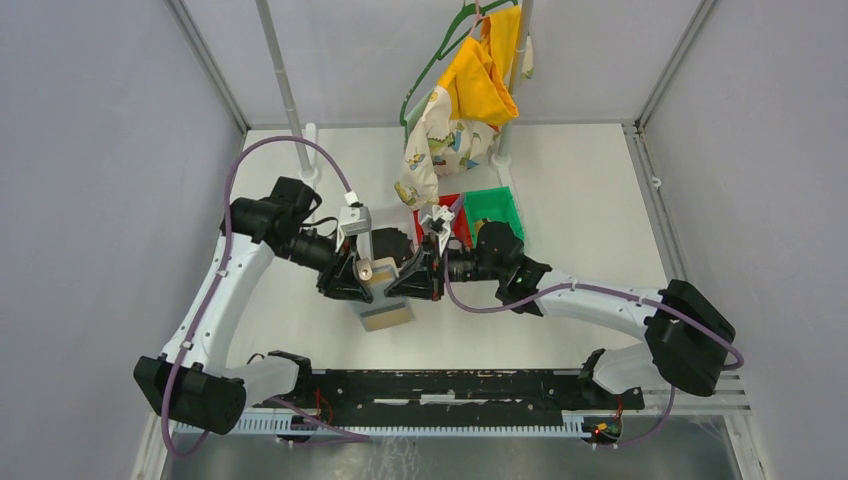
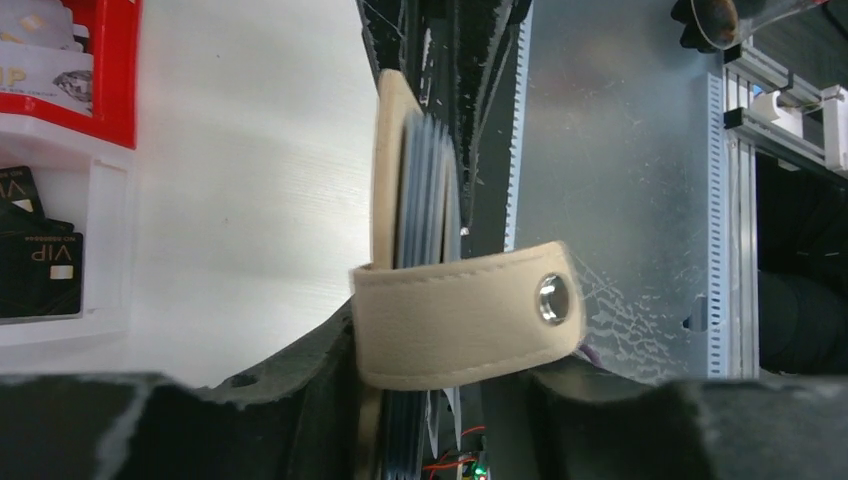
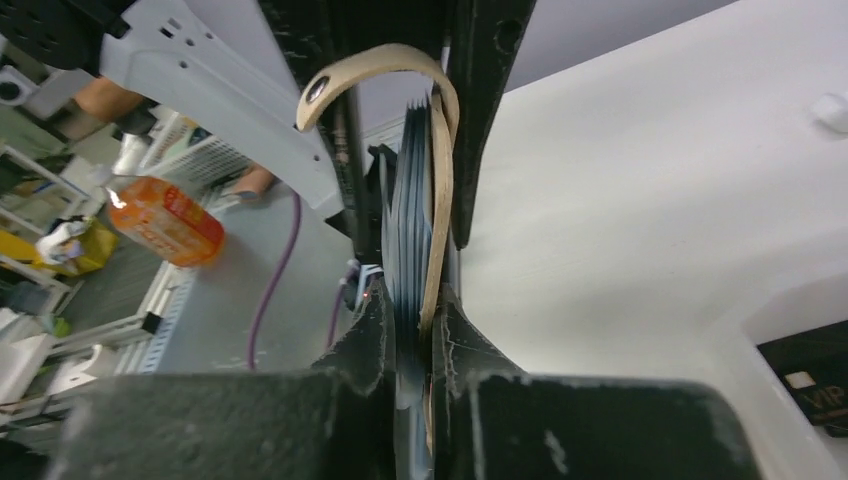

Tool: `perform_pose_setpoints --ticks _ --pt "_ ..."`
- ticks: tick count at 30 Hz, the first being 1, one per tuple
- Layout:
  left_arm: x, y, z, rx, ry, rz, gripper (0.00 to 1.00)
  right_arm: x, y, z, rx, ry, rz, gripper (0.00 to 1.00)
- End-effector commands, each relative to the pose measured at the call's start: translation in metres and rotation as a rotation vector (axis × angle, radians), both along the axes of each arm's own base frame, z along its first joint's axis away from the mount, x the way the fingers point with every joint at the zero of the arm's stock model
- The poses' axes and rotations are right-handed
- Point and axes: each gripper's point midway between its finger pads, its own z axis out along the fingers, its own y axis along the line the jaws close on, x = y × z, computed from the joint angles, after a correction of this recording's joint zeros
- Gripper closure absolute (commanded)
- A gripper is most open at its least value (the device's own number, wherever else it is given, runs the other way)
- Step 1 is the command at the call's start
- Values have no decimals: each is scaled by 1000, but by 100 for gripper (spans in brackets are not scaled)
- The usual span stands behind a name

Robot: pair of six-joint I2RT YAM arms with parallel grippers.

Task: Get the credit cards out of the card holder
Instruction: Place the card holder at the center of the board.

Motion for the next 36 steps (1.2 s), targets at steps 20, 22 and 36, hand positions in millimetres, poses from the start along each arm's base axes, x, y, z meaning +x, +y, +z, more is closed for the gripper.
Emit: perform_pose_setpoints --ticks 20,22,36 --pt "76 38 -27 278 -264 283 11 43 -107 -125 -179 -230 -556 100" --pt "76 41 -29 291 -272 292 11 51 -120 -132 -213 -276 -616 98" --pt "115 85 -40 399 -341 460 10 24 -136 -174 -441 -516 -555 43"
